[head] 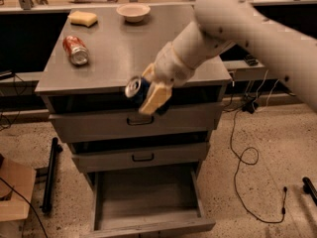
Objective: Place pepsi can into bottom drawer
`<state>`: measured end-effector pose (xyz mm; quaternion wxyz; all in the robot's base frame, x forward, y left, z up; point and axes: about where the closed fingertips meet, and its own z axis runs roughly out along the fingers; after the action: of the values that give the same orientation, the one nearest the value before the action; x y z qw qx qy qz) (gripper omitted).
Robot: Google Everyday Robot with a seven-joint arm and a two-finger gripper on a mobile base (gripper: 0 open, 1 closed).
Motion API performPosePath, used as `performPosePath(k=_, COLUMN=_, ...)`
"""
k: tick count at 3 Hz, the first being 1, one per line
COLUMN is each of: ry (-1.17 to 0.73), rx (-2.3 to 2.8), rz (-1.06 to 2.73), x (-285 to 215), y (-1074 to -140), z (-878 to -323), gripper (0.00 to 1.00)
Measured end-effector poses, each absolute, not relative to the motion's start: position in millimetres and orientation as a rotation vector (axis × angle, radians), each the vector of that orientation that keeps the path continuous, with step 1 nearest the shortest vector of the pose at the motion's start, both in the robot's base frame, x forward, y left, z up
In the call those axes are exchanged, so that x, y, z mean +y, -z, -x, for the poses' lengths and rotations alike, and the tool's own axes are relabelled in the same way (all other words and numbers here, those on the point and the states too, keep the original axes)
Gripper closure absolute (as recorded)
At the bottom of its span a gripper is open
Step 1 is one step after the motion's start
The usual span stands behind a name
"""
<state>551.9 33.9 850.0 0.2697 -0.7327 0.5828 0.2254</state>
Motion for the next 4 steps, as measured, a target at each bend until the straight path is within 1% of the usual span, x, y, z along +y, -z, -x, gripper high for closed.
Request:
performPosePath(k=1, ry=-0.718, rx=1.699, rz=2.098, x=28.1, y=-796.8, z=-519.2, gripper=1.0)
performPosePath(k=2, ry=-0.886, rx=1.922, rz=2.05, x=17.7, y=-722.7, z=-498.6, gripper=1.0)
performPosePath(k=3, ry=-0.929, rx=1.98, rz=2.029, x=16.8, y=-704.7, z=-493.7, gripper=1.0)
performPosePath(k=4, ry=-0.888, rx=2.057, rz=2.04, x=16.1, y=-692.4, z=-493.7, gripper=1.0)
